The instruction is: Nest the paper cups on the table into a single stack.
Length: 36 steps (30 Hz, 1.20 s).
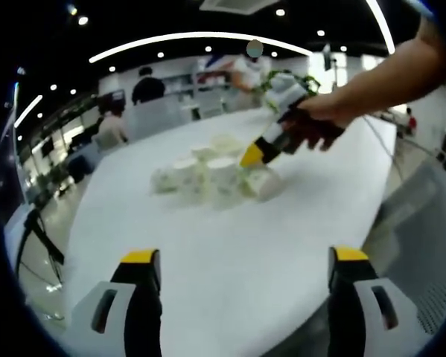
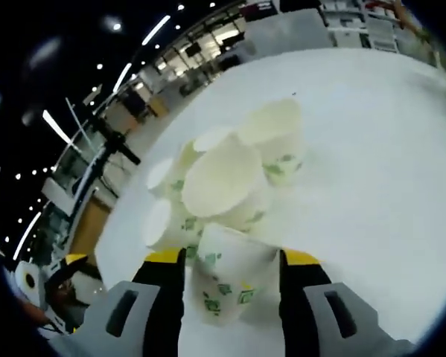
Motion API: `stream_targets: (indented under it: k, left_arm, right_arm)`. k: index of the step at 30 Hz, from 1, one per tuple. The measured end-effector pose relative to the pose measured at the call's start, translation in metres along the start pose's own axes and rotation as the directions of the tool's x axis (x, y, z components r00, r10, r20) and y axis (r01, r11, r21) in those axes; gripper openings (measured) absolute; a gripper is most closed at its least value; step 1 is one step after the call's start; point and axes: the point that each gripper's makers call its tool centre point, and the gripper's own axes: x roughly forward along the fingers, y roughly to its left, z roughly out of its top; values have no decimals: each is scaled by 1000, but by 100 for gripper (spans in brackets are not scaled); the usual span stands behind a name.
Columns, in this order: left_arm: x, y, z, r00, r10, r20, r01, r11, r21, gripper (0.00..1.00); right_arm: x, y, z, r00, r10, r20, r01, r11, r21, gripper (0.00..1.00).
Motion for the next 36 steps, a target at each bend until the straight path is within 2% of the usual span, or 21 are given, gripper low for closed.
stream_targets:
  k: [4,11,19,22,29,36]
  left_arm:
    - [0,-1,-1,1000,-2,-6,2,1000,1,91]
    - [0,-2,-2,1000,-3,-12,3,1000,2,91]
    - [-1,-2,-3,1000,-1,-16,2,1000,2,90]
    - [-1,-2,-3,1000,0,-17,0,1000,2,90]
    - [-1,-2,-3,1000,2,-18,-2,1000,2,90]
    - [0,-1,-3,1000,2,-16,-2,1000,3,90]
  right_arm:
    - [3,6,-3,999,35,-21,-35,999,37,48]
    - [6,-1,3,999,29,-28,-28,998,59,51]
    - [10,-9,7,999,34,-32,-30,994,106,47]
    - [13,-7,2,997,61,-53,-52,987,152,43]
    - [9,-2,0,997,63,-50,-56,990,129,39]
    - [1,0,-4,997,73,-31,-71,995,71,37]
